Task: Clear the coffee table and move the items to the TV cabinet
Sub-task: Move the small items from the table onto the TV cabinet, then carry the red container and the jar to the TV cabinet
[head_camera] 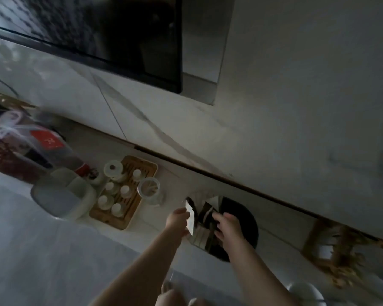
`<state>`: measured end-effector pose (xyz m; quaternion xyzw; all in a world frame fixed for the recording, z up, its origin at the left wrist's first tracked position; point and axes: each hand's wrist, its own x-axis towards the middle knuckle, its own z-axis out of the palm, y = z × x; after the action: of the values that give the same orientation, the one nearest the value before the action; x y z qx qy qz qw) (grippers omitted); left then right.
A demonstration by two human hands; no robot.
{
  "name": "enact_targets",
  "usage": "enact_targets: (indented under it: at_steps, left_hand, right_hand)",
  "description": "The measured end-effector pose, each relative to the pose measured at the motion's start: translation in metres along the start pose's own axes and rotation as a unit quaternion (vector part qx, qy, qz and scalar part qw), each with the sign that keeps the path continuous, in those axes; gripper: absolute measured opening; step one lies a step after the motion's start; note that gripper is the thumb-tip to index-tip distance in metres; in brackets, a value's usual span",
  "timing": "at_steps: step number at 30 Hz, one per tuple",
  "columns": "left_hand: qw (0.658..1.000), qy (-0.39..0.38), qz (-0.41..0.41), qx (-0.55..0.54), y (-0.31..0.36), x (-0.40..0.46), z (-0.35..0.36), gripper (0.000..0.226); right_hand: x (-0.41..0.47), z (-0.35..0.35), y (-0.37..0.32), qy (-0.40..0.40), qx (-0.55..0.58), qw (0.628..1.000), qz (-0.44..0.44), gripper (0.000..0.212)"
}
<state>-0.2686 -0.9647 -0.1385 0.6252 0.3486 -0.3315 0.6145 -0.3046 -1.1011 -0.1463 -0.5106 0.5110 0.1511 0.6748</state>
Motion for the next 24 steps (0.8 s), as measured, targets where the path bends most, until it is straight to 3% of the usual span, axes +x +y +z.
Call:
enact_targets:
  at_steps: [8,12,17,24]
  left_hand:
    - [0.993,-0.022,0.021,0.113,0.019,-0.077,-0.005,0.021]
    - [0.986,-0.026,0.035,0.162,0.017,-0.118,-0.026,0.018]
    - [0.983,0.005,0.032,0.181,0.002,-0.154,-0.064,0.028]
    - [0.962,0.104,0.073,0.240,-0.031,-0.200,-0.147,0.040]
  right_hand:
    - [-0.069,-0.015,-0.025,-0.006,-0.142,0.990,-0.015,0.042]
    - [-0.107,-0.015,-0.036,-0.038,-0.285,0.957,-0.049,0.051]
    - [-0.148,0.003,-0.038,-0.092,-0.455,0.878,-0.115,0.046]
    - [-0.197,0.065,-0.004,-0.178,-0.647,0.710,-0.213,0.048]
